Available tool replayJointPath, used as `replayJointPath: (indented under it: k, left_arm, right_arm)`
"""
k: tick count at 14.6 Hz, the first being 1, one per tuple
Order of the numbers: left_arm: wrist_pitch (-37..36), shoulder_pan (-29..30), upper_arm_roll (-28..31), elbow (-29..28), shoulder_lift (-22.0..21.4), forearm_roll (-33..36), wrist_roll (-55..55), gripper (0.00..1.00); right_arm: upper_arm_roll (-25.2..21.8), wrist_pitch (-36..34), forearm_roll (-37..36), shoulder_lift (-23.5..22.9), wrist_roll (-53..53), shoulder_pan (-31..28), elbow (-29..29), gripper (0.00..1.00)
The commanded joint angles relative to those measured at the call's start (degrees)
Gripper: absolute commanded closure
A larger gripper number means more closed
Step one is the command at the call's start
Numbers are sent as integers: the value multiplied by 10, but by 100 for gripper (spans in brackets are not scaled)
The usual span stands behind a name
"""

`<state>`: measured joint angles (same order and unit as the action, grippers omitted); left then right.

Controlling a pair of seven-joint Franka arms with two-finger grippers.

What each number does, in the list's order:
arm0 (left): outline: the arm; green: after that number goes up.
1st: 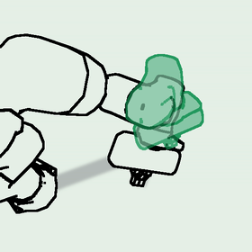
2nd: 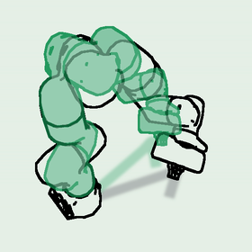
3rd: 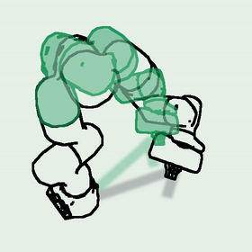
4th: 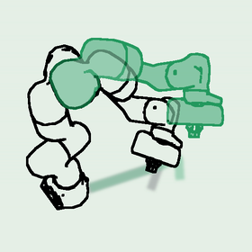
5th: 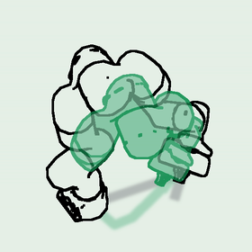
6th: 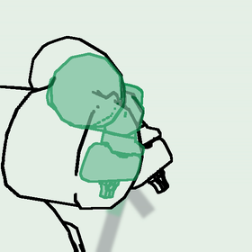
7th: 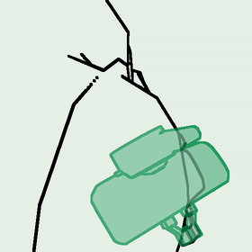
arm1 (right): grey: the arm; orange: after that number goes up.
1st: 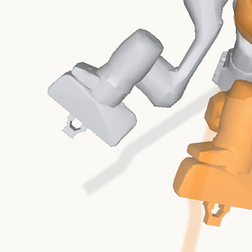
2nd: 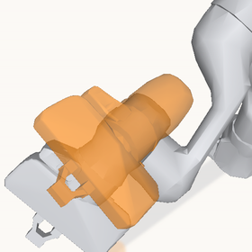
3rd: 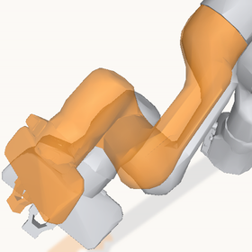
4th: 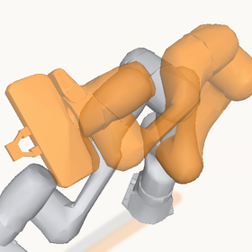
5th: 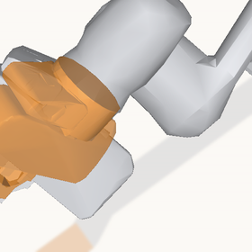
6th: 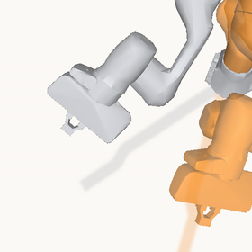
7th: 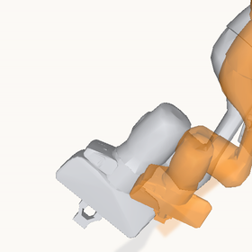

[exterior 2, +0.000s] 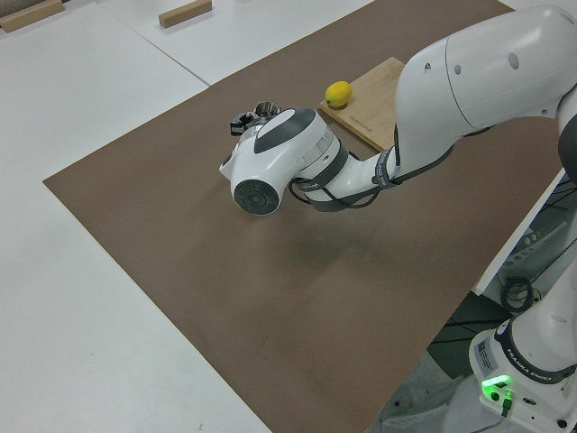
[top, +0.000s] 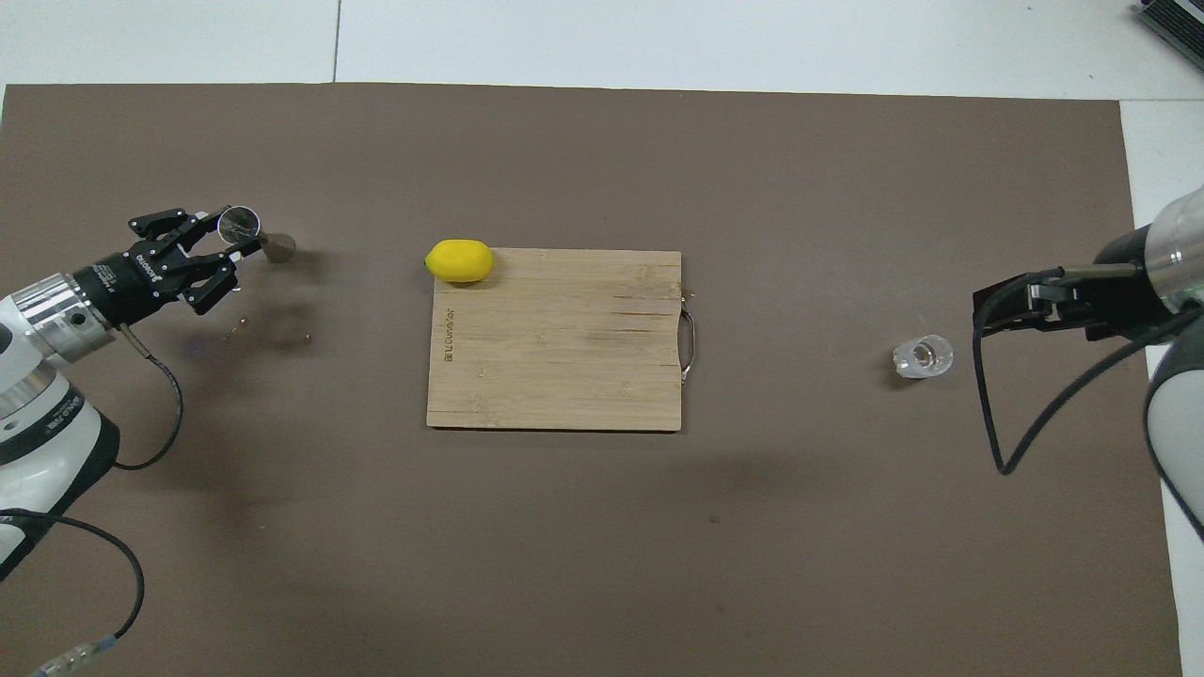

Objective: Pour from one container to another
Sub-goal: 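Reach the left gripper to the small metal cup and grasp it, then carry the metal cup with the left gripper over the cutting board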

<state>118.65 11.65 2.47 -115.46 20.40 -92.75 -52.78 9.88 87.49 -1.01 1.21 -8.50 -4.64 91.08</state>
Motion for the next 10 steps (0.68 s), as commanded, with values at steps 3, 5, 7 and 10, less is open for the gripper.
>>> replayJointPath:
  k: [3, 5, 7, 10]
  left_arm:
    - [-18, -8, 1, 20, 7, -5, 0, 100]
    - [-23, -9, -21, 27, 0, -6, -1, 100]
    - [-32, -8, -50, 32, -3, -6, -4, 100]
    - [-59, -10, -83, 32, -29, -9, -22, 100]
  right_arm:
    - [2, 7, 4, 4, 18, -5, 7, 0]
    - [2, 7, 4, 4, 18, -5, 7, 0]
    - [2, 7, 4, 4, 18, -5, 7, 0]
    - [2, 7, 4, 4, 18, -5, 7, 0]
